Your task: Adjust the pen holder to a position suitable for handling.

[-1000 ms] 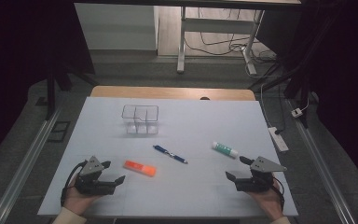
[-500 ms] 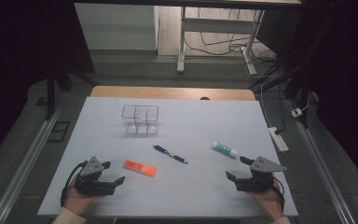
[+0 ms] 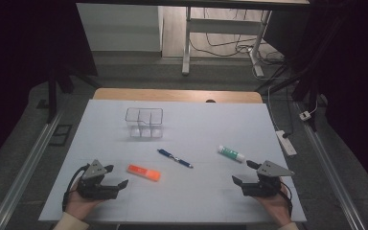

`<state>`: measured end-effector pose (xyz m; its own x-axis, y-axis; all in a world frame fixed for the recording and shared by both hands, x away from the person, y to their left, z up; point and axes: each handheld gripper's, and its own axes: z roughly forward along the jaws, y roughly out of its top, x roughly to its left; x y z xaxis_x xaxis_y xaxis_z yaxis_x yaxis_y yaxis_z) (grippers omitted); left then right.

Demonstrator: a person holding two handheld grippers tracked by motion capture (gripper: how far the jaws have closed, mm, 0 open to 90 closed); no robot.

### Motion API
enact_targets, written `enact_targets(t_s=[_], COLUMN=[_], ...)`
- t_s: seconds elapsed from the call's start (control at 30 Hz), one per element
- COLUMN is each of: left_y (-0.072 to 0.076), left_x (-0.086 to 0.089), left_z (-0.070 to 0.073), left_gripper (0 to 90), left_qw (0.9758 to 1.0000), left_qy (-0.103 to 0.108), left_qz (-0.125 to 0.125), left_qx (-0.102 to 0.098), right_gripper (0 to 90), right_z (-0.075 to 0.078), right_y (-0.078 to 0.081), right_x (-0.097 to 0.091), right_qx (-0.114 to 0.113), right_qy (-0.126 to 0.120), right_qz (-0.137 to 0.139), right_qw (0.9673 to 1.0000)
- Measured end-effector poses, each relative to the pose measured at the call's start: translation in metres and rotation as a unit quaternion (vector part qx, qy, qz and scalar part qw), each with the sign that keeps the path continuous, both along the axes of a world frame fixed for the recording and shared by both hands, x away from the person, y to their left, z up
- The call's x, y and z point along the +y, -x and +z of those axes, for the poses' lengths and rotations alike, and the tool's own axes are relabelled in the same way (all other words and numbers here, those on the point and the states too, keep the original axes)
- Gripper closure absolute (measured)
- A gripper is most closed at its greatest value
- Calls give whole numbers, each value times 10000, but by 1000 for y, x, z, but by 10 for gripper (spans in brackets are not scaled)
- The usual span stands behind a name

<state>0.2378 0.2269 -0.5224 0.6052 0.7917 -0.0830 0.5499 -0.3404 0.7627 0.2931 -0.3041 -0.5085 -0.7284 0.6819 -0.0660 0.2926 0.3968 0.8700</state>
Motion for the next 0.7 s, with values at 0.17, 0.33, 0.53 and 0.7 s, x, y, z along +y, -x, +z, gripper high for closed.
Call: enact_targets(t_s=[0.17,0.33,0.53,0.7], left_y=[-13,-19,-28,-33], left_x=[0,0,0,2], left_z=[1,3,7,9], left_gripper=[189,194,197,200], left_qw=[10000,10000,10000,9999], left_qy=[-10,-34,-36,-22], left_qz=[53,62,79,98], left_qx=[47,64,31,49], right_gripper=[161,161,161,161], right_z=[-1,0,-1,-1], right_y=[-1,0,-1,-1], right_x=[1,0,-1,-1], right_qx=[6,-2,13,16], right_qy=[7,19,37,34], right_qz=[-7,-22,-27,-42], right_qw=[10000,10000,10000,10000])
